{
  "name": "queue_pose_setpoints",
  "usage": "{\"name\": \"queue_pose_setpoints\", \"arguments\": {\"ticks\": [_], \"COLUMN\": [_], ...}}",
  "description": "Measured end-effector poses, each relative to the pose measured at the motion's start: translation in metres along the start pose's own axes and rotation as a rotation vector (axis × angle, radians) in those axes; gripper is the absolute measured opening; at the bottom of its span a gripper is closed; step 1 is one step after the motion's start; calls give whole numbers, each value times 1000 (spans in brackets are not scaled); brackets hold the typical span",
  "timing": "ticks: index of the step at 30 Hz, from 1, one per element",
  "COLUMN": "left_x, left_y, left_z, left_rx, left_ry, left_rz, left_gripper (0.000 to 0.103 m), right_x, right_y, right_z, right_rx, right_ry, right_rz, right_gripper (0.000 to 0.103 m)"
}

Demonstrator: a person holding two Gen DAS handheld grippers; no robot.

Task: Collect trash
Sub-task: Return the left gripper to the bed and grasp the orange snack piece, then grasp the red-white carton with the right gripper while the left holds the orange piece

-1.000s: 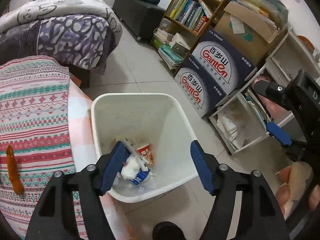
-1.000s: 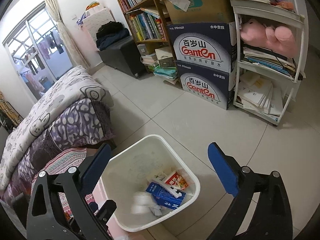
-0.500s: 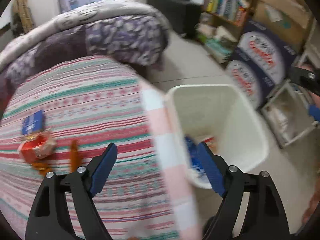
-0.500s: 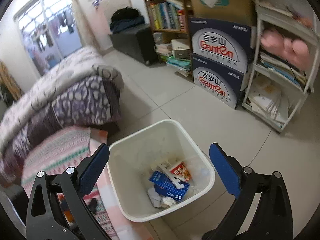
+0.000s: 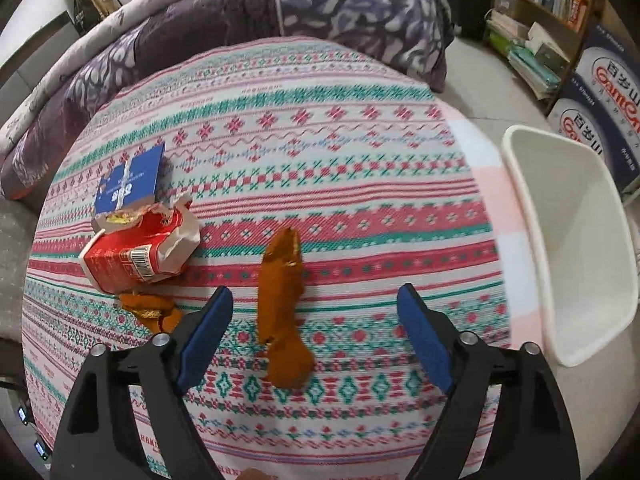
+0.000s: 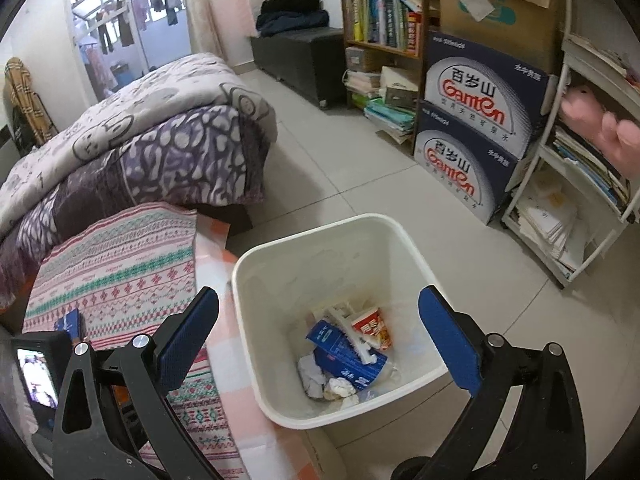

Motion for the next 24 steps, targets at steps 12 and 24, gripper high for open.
{"name": "queue_pose_setpoints", "arguments": {"ticks": [12, 24], "left_x": [-12, -21], "left_y": [-44, -204], "left_z": [-19, -65], "left_rx": [-109, -56], "left_ry": [14, 83], "left_rz": [-49, -298], "left_gripper": [18, 18], "right_x": [-14, -65], "right_y": [-44, -177], "right_z": [17, 36], "right_rx": [57, 297], "right_ry": [-50, -98], "right_rz": [-56, -437], "right_gripper": [96, 96]}}
Point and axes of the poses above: each gripper's, at about its wrist camera, not at the fingertips, and z roughly the way its jaws point, y to its right, x to its top, the point moved 1 cm from there along z, roughly the way its jaws point, and after that the axes turned 7 degrees about x, right-handed, at the moved point
